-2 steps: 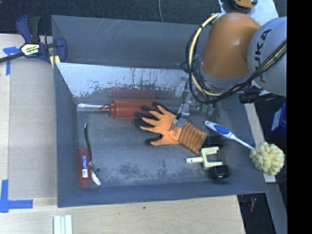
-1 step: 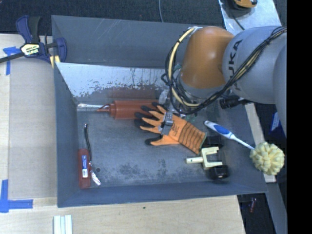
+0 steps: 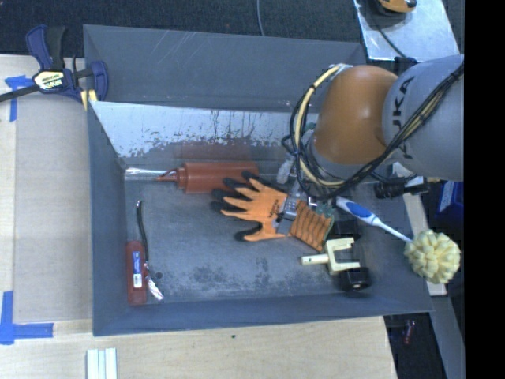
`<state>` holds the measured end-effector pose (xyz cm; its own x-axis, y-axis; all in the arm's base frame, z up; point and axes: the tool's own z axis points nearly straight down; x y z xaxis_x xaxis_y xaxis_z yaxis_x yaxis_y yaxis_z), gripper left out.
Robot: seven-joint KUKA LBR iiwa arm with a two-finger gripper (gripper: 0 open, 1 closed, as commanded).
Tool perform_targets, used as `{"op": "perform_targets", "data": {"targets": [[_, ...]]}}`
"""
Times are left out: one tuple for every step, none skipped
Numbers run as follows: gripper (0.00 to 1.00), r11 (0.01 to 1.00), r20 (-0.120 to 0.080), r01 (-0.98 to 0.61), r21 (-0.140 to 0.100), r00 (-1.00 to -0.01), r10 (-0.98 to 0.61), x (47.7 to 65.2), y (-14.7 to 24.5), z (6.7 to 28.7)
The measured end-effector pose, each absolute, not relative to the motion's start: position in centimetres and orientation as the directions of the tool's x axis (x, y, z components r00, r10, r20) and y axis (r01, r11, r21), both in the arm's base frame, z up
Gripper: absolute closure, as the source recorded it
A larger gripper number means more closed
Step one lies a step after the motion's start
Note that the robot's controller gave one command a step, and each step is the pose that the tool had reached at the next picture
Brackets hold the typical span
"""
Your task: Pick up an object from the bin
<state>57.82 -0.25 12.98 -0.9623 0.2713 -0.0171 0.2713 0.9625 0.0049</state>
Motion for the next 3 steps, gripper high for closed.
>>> {"op": "perform_targets", "data": {"targets": [[0.0,0.954,-0.019,0.299,0.005,-0.954,0.299,58.9,0.2,10.9],[0.0,0.939,-0.019,0.343,0.008,-0.939,0.343,58.4,-0.8,8.4],[0.0,0.929,-0.017,0.371,0.006,-0.929,0.371,58.2,-1.5,7.7]]}}
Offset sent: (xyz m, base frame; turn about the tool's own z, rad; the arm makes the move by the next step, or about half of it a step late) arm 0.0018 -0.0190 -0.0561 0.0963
